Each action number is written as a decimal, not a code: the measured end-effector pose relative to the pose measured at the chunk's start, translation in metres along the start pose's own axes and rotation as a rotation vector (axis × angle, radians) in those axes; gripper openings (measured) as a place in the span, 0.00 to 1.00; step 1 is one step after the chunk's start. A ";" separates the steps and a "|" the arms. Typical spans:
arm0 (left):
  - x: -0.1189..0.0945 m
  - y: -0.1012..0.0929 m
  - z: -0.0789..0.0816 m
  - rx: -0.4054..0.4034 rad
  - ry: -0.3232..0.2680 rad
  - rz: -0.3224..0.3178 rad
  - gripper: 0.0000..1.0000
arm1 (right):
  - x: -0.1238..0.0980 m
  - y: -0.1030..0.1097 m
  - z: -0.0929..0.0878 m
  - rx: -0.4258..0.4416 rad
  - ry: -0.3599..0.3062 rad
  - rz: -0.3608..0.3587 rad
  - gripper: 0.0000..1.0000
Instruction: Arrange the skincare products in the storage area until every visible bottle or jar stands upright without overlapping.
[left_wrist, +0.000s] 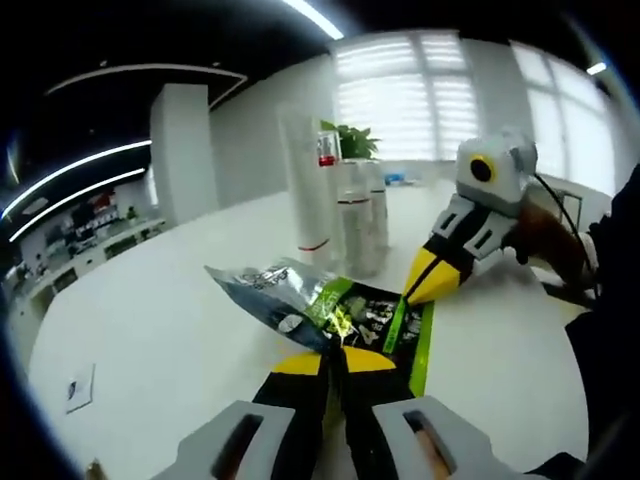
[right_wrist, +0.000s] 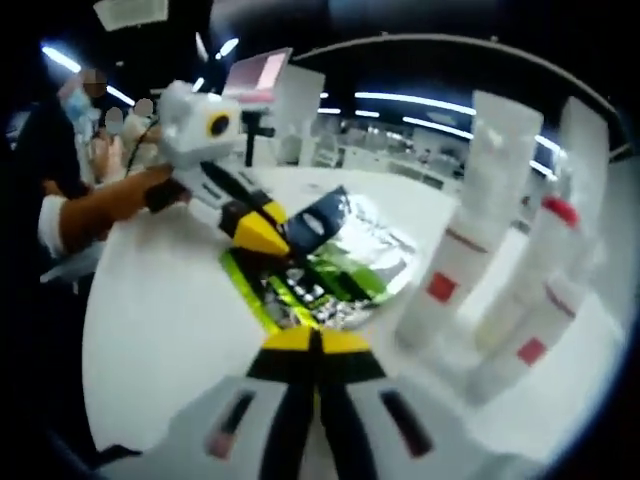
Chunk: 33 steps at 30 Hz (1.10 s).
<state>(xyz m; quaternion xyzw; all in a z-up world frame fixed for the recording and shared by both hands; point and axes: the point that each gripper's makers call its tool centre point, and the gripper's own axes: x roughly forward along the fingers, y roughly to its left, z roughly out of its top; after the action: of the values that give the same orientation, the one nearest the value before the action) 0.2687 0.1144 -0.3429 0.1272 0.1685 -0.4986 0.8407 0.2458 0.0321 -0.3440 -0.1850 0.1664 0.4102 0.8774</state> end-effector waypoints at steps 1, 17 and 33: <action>0.000 0.000 0.000 0.001 -0.003 -0.001 0.04 | 0.000 0.000 0.000 0.004 0.004 -0.001 0.00; -0.010 0.007 -0.001 0.012 -0.038 0.018 0.07 | -0.005 -0.003 -0.005 0.032 0.019 0.006 0.00; -0.014 0.014 -0.007 0.072 -0.008 0.054 0.00 | -0.006 -0.008 -0.006 0.005 0.032 -0.017 0.00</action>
<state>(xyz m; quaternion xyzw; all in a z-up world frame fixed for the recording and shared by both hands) 0.2739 0.1351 -0.3426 0.1599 0.1436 -0.4822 0.8493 0.2477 0.0201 -0.3450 -0.1906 0.1797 0.3993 0.8786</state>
